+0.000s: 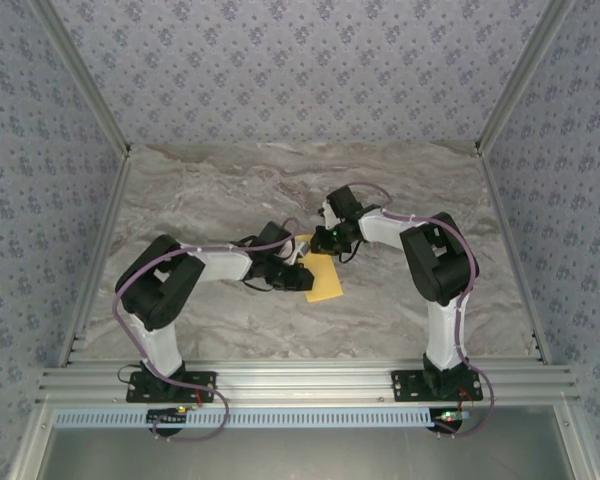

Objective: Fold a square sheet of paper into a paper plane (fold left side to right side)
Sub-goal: First fold the square sheet of paper in half at the center of the table.

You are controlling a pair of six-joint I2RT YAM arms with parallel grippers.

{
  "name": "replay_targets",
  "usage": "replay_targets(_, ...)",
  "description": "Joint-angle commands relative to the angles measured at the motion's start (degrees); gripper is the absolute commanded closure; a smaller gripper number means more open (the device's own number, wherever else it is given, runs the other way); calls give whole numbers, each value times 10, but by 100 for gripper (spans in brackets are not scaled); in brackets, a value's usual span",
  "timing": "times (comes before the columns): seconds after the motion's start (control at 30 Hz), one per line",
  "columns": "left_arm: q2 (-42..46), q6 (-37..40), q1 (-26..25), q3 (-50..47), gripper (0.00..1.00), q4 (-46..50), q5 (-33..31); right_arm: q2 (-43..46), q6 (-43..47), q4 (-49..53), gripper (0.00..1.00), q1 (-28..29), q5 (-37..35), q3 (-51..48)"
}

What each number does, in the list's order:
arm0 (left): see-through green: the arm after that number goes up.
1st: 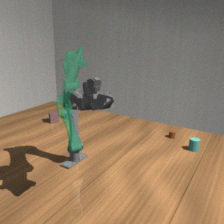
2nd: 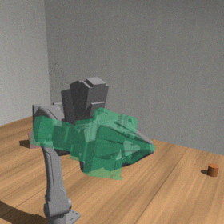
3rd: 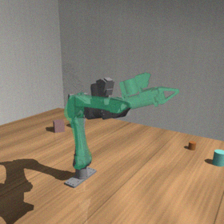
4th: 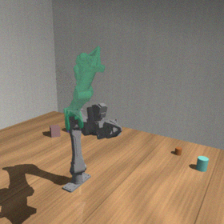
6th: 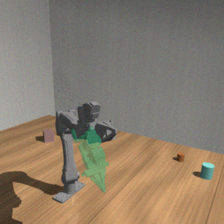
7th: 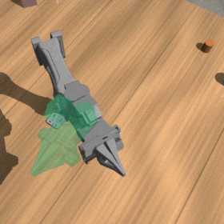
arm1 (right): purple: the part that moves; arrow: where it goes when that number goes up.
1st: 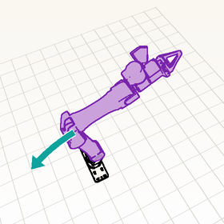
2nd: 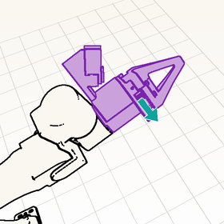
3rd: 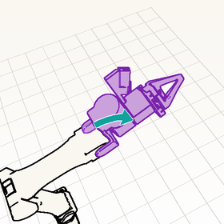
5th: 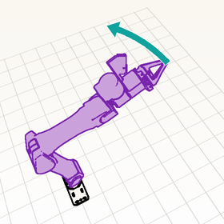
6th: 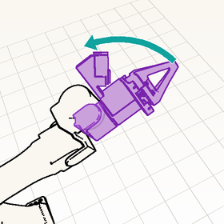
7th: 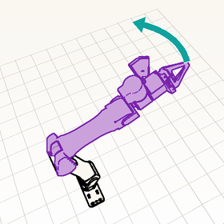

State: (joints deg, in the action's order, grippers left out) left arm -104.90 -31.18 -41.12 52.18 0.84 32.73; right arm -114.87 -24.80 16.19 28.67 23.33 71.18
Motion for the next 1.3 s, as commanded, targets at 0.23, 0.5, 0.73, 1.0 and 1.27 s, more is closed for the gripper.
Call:
replay_targets(0.23,19,23,-64,-26,78,70,12,-19,-2,68,88,4,-47,-16)
replay_targets(0.5,46,10,-73,-55,78,63,3,-19,-2,64,88,3,-44,-17)
replay_targets(0.73,129,-43,-11,-72,77,-12,29,0,-8,33,88,11,-19,-21)
replay_targets(1.0,70,-36,54,1,76,-20,41,8,-13,35,88,13,-33,-18)
replay_targets(1.27,-10,-40,52,46,77,-34,52,9,-17,24,87,14,-23,-19)
